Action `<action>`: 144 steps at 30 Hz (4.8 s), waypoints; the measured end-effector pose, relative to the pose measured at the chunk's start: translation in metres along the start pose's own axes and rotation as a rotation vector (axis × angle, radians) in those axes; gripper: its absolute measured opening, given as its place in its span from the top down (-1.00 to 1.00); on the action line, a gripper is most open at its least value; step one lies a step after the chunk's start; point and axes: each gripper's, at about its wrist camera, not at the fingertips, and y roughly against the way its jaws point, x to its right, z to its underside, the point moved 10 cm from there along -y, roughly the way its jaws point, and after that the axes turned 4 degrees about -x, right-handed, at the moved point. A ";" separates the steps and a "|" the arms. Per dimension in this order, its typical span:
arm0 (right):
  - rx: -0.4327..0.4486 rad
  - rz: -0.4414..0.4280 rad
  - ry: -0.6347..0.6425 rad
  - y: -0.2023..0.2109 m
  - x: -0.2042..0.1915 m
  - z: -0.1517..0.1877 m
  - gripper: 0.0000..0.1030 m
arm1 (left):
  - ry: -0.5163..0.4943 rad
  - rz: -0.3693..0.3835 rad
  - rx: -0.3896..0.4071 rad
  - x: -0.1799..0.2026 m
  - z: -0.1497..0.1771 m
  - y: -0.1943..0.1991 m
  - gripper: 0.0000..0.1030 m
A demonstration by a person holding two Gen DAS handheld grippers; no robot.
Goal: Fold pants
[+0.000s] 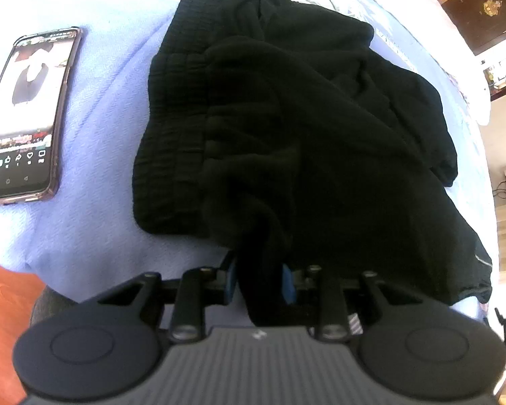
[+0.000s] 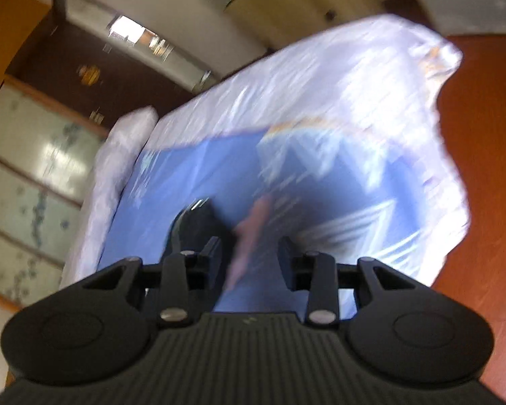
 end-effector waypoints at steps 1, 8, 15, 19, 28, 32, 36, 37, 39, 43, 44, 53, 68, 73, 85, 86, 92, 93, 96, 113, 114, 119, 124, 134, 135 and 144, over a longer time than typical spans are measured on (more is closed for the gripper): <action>-0.007 -0.009 0.010 -0.003 -0.018 0.004 0.22 | 0.001 0.002 0.002 0.000 0.001 0.001 0.50; -0.045 0.244 0.003 -0.054 -0.046 0.003 0.06 | 0.012 0.014 0.009 -0.006 0.002 0.004 0.47; 0.128 0.128 0.054 -0.017 -0.079 -0.026 0.91 | -0.020 0.015 0.021 0.000 0.001 0.005 0.57; 0.198 0.187 0.032 0.001 -0.042 -0.032 0.91 | -0.021 0.030 0.013 -0.001 0.002 0.004 0.58; 0.174 0.198 -0.286 0.014 0.041 -0.020 0.77 | -0.019 0.019 -0.023 -0.013 0.007 0.007 0.39; 0.407 0.385 -0.377 0.061 0.048 -0.030 0.40 | -0.051 0.008 0.018 -0.015 0.002 0.035 0.40; 0.322 0.236 -0.192 0.053 -0.009 -0.031 0.40 | -0.046 -0.030 0.156 -0.024 -0.032 0.079 0.46; 0.258 0.180 -0.132 0.040 -0.034 -0.024 0.40 | -0.035 -0.026 0.186 -0.026 -0.045 0.087 0.45; 0.084 0.063 -0.010 0.004 -0.087 0.003 0.34 | -0.014 -0.028 0.225 -0.028 -0.071 0.091 0.41; -0.237 -0.106 0.142 -0.076 -0.175 0.091 0.19 | 0.000 -0.011 0.246 -0.016 -0.115 0.065 0.38; -0.298 -0.115 0.180 -0.097 -0.190 0.114 0.18 | 0.006 0.001 0.236 -0.015 -0.121 0.055 0.38; -0.520 -0.050 0.429 -0.240 -0.261 0.253 0.75 | -0.031 -0.034 0.136 0.008 -0.138 -0.028 0.35; 0.082 -0.079 0.310 -0.059 -0.190 0.030 0.09 | -0.112 -0.037 0.127 0.019 -0.116 -0.027 0.26; 0.117 0.091 0.137 -0.037 -0.092 0.022 0.09 | -0.114 -0.063 0.238 0.022 -0.146 0.012 0.05; 0.041 0.079 0.340 -0.113 -0.180 -0.016 0.08 | -0.223 -0.281 0.272 0.023 -0.240 -0.054 -0.41; 0.014 0.081 0.323 -0.130 -0.186 -0.015 0.08 | -0.224 -0.289 0.257 0.022 -0.239 -0.062 -0.09; -0.152 0.430 0.425 -0.241 -0.164 0.009 0.48 | -0.225 -0.317 0.325 0.025 -0.234 -0.053 0.05; -0.108 0.445 0.448 -0.244 -0.166 0.008 0.60 | -0.218 -0.306 0.353 0.025 -0.235 -0.042 0.06; -0.035 0.289 0.465 -0.235 -0.204 0.003 0.83 | -0.157 -0.237 0.454 0.018 -0.237 0.001 0.06; -0.098 0.087 0.138 -0.244 -0.166 -0.019 0.06 | 0.049 -0.383 0.415 -0.030 -0.248 -0.030 -0.08; -0.129 0.077 0.108 -0.252 -0.159 -0.012 0.06 | 0.042 -0.387 0.413 -0.030 -0.246 -0.030 -0.08; -0.157 0.064 0.164 -0.268 -0.184 0.016 0.07 | 0.009 -0.420 0.407 -0.027 -0.246 -0.033 -0.08; -0.023 0.163 0.322 -0.262 -0.205 -0.008 0.85 | 0.001 -0.421 0.401 -0.026 -0.248 -0.037 -0.09; 0.032 0.210 0.179 -0.199 -0.155 -0.023 0.19 | -0.094 -0.349 0.364 -0.005 -0.218 -0.013 -0.28; 0.011 0.165 0.191 -0.181 -0.157 -0.014 0.19 | -0.103 -0.340 0.371 -0.005 -0.212 -0.003 -0.31; -0.269 -0.143 0.443 -0.051 -0.163 0.114 0.19 | -0.093 -0.232 0.369 -0.024 -0.105 0.072 -0.42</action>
